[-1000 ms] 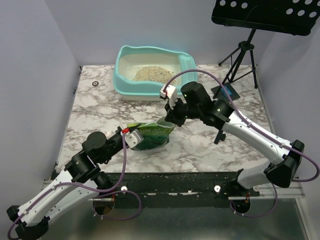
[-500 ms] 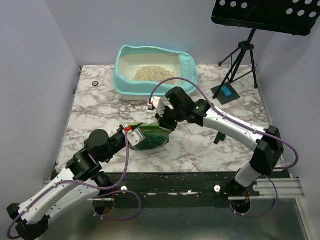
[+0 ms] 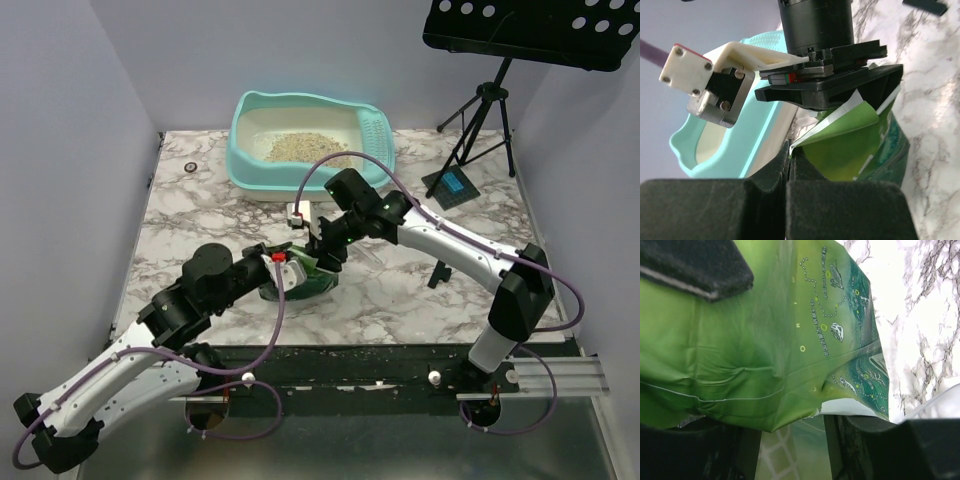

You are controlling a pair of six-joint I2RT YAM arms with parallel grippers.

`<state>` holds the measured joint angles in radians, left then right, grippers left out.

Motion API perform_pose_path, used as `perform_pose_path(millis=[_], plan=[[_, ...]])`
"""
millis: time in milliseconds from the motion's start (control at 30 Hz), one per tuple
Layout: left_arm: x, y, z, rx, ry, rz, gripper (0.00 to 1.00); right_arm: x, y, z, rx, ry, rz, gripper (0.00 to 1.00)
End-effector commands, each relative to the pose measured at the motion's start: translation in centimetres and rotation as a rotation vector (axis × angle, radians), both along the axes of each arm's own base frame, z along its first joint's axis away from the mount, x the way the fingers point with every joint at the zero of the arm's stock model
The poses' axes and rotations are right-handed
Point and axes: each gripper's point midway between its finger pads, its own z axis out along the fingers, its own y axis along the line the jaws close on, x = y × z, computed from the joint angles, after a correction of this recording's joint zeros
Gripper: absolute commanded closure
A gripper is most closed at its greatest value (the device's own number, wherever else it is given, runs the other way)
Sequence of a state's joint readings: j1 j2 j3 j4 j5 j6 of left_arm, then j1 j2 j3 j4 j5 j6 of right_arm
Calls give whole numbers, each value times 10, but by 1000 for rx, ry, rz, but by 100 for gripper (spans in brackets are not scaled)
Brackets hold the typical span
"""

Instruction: Fill the litter box with clean litter

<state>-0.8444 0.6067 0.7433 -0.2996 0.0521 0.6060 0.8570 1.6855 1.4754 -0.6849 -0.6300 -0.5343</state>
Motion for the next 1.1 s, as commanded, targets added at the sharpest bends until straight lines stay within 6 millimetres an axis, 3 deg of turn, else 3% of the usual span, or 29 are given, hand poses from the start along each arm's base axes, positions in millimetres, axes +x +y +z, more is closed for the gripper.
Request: perform_pose_path(millis=[0, 100, 200, 467, 600, 700, 800, 967, 1067], plan=[[26, 9, 73, 7, -225, 51, 100, -23, 6, -6, -26, 153, 35, 39], [38, 20, 99, 0, -229, 52, 100, -17, 19, 1, 18, 178, -3, 34], [47, 29, 107, 23, -222, 69, 100, -23, 27, 12, 91, 211, -7, 32], [50, 35, 103, -14, -195, 65, 100, -17, 48, 23, 184, 194, -95, 31], [46, 29, 85, -52, -125, 39, 100, -15, 55, 20, 159, 154, -127, 31], [42, 30, 71, -134, -96, 57, 100, 0, 49, 22, 146, 87, -214, 32], [37, 32, 62, -193, -67, 74, 100, 12, 38, 36, 155, 9, -288, 32], [34, 42, 61, -265, -91, 122, 99, 22, 18, 81, 203, -93, -389, 31], [32, 47, 62, -280, -104, 141, 88, 29, -3, 100, 180, -137, -481, 30]])
